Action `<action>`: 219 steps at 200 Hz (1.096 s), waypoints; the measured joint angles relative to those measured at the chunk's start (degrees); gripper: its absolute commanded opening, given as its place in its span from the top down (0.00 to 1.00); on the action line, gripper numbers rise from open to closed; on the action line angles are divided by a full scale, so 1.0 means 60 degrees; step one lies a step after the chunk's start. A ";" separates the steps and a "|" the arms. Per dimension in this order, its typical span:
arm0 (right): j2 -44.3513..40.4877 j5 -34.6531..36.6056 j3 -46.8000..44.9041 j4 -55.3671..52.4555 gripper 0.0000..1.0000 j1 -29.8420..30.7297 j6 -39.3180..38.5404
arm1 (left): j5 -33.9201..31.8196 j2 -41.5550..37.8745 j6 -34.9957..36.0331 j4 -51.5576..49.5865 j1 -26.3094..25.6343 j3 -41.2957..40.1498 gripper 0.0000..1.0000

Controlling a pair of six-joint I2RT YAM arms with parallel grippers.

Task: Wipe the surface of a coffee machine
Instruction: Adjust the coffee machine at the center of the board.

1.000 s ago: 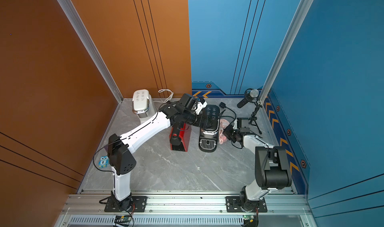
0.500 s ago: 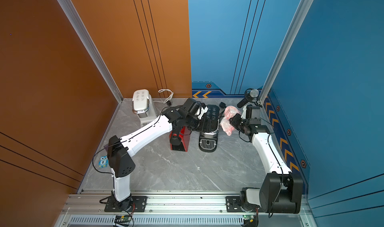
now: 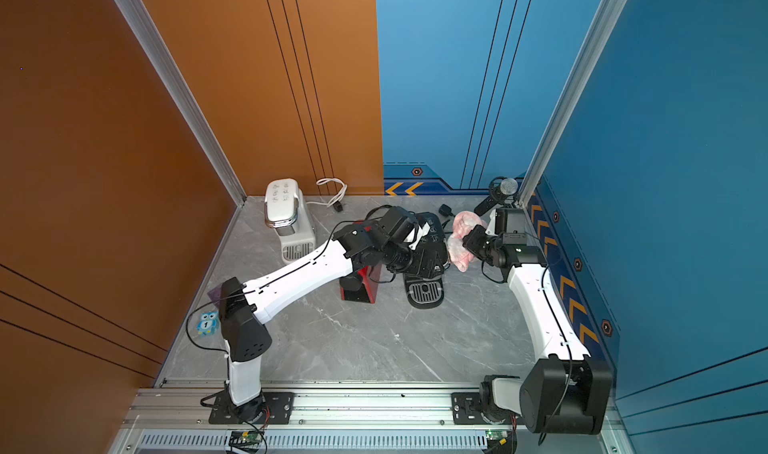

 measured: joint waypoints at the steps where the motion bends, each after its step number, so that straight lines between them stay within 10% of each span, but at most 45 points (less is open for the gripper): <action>1: -0.0004 0.0000 0.0004 -0.0004 1.00 0.0000 -0.0004 | 0.0000 0.0000 -0.0004 0.0000 -0.0007 0.0007 0.08; 147: -0.0856 0.0495 0.0725 -0.1126 1.00 -0.0543 -0.0572 | 0.0284 0.0710 -0.0302 0.0219 -0.0670 0.0790 0.08; 219: -0.0994 0.0372 0.1279 -0.1424 0.99 -0.0543 -0.0623 | 0.0291 -0.1107 -0.0011 0.0455 -0.0586 -0.1235 0.08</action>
